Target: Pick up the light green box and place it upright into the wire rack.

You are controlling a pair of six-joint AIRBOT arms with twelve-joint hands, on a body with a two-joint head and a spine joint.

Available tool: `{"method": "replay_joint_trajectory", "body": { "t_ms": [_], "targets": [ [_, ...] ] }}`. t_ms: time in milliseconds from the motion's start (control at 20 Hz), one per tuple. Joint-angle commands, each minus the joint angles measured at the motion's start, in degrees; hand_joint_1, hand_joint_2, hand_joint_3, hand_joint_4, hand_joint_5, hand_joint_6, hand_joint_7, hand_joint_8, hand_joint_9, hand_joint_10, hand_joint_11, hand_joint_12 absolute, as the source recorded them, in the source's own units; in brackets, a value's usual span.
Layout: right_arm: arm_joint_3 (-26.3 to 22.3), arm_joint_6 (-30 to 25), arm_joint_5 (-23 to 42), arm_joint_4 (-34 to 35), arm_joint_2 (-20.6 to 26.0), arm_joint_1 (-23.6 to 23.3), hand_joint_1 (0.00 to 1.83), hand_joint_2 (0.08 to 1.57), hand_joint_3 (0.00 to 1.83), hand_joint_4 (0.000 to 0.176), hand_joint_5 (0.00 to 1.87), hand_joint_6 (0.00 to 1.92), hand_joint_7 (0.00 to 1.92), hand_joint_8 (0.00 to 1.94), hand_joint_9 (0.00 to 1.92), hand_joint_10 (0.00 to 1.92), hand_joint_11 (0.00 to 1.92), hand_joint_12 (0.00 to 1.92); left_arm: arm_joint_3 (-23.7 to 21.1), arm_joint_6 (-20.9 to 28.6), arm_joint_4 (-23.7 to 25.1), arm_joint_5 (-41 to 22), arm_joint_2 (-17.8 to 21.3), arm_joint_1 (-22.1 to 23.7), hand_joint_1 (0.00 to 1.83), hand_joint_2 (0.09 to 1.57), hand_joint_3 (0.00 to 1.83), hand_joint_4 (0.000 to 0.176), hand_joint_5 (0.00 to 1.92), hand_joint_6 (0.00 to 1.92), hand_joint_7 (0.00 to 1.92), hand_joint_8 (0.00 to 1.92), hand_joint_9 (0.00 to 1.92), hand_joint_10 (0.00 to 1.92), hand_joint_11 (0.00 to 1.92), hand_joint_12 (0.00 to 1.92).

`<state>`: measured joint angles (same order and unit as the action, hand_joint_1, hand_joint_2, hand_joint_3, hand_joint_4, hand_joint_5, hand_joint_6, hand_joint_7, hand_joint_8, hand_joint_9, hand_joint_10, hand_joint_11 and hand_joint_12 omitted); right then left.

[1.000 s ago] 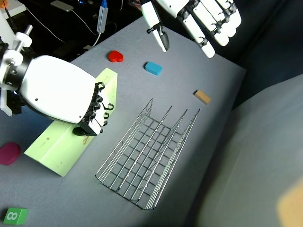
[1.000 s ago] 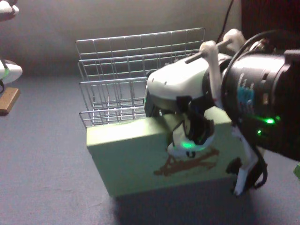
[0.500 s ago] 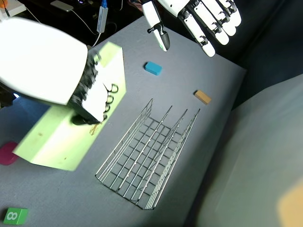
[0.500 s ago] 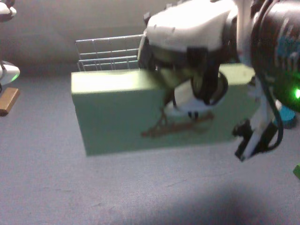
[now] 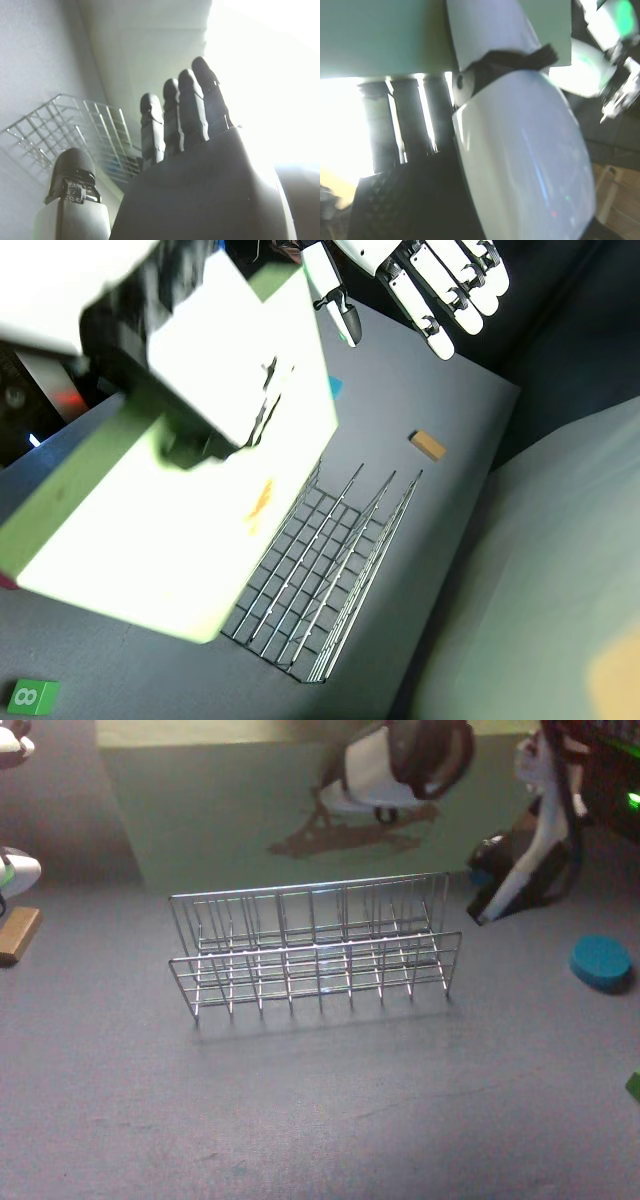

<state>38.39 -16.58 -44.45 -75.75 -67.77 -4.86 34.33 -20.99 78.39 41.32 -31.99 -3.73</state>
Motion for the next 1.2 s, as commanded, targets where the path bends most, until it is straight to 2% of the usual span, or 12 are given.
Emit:
{"method": "replay_joint_trajectory", "body": {
  "t_ms": [0, 250, 650, 1150],
  "targets": [
    [0.5, -0.4, 1.3, -4.5, -0.4, -0.8, 1.36, 1.16, 0.00, 0.000, 0.81, 1.02, 0.97, 1.08, 0.80, 1.44, 0.78, 1.48, -0.2, -0.5, 4.6, -0.1, 0.2, 0.9, 0.14, 1.23, 0.00, 0.073, 0.26, 0.00, 0.19, 0.00, 0.14, 0.00, 0.00, 0.45],
    [4.7, -0.9, 1.5, -4.5, -4.4, 1.0, 1.36, 1.16, 0.00, 0.000, 0.81, 1.04, 0.96, 1.08, 0.80, 1.44, 0.77, 1.50, 0.0, -0.5, 4.4, -0.1, 0.2, 0.9, 0.15, 1.23, 0.00, 0.073, 0.27, 0.00, 0.19, 0.00, 0.14, 0.00, 0.00, 0.44],
    [7.3, -1.3, 1.3, -4.5, -7.5, 4.1, 1.36, 1.16, 0.00, 0.000, 0.79, 1.05, 0.97, 1.08, 0.80, 1.45, 0.76, 1.50, -0.2, -0.5, 4.0, -0.1, 0.2, 1.0, 0.14, 1.23, 0.00, 0.074, 0.25, 0.00, 0.19, 0.00, 0.14, 0.00, 0.00, 0.44],
    [14.7, -1.2, 2.0, -2.1, -12.5, 9.0, 1.36, 1.16, 0.00, 0.000, 0.80, 1.04, 0.97, 1.07, 0.80, 1.45, 0.75, 1.48, -0.1, -0.5, 3.9, -0.1, 0.1, 1.3, 0.15, 1.23, 0.00, 0.074, 0.25, 0.00, 0.19, 0.00, 0.14, 0.00, 0.00, 0.45]
  ]
}}
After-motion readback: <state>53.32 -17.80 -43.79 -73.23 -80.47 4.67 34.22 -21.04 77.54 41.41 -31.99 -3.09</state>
